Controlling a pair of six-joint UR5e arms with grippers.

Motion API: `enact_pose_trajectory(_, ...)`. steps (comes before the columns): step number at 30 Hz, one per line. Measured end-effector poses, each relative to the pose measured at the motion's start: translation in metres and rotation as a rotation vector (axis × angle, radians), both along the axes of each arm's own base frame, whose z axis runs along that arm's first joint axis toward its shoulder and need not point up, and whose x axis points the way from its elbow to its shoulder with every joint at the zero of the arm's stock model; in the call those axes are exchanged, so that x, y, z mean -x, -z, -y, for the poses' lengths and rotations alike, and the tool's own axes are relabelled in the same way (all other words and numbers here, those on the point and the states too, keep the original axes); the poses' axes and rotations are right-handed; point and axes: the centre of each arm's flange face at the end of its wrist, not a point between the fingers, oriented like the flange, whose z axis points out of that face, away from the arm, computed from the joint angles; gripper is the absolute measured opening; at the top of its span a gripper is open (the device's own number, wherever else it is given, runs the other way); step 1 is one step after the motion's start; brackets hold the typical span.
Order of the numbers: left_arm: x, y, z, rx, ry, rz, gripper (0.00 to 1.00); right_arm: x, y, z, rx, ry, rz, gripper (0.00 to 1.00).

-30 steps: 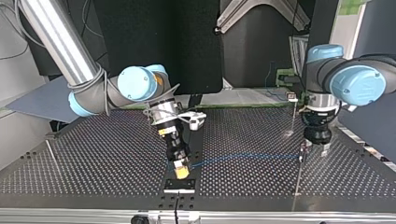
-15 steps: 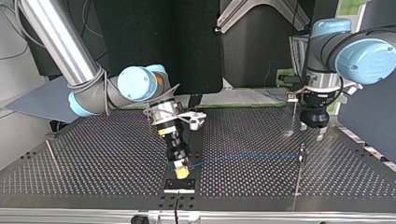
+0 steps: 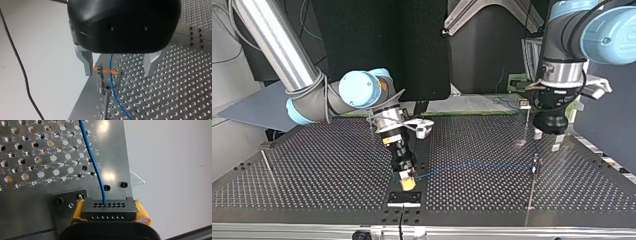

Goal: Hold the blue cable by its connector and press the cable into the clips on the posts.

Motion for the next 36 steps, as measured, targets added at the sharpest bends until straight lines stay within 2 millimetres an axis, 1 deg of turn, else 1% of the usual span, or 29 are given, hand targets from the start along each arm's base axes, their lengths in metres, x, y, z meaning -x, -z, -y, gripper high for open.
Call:
enact_pose_trajectory(14, 0.010, -0.002, 0.019, -0.117, 0.039, -0.016, 1.00, 0.000, 0.001, -0.001, -0.004, 0.000, -0.005, 0.00)
enact_pose_trajectory(20, 0.010, -0.008, 0.025, -0.167, 0.043, 0.007, 1.00, 0.001, 0.001, 0.000, -0.006, 0.001, -0.007, 0.00)
enact_pose_trajectory(23, 0.008, -0.008, 0.026, -0.192, 0.036, 0.010, 1.00, 0.001, 0.001, 0.000, -0.006, 0.001, -0.007, 0.00)
enact_pose_trajectory(29, 0.003, 0.000, 0.028, -0.240, 0.027, -0.012, 1.00, 0.002, 0.001, 0.001, -0.006, 0.003, -0.007, 0.00)
enact_pose_trajectory(36, 0.008, -0.007, 0.030, -0.283, 0.028, 0.007, 1.00, 0.002, 0.001, 0.001, -0.007, 0.003, -0.007, 0.00)
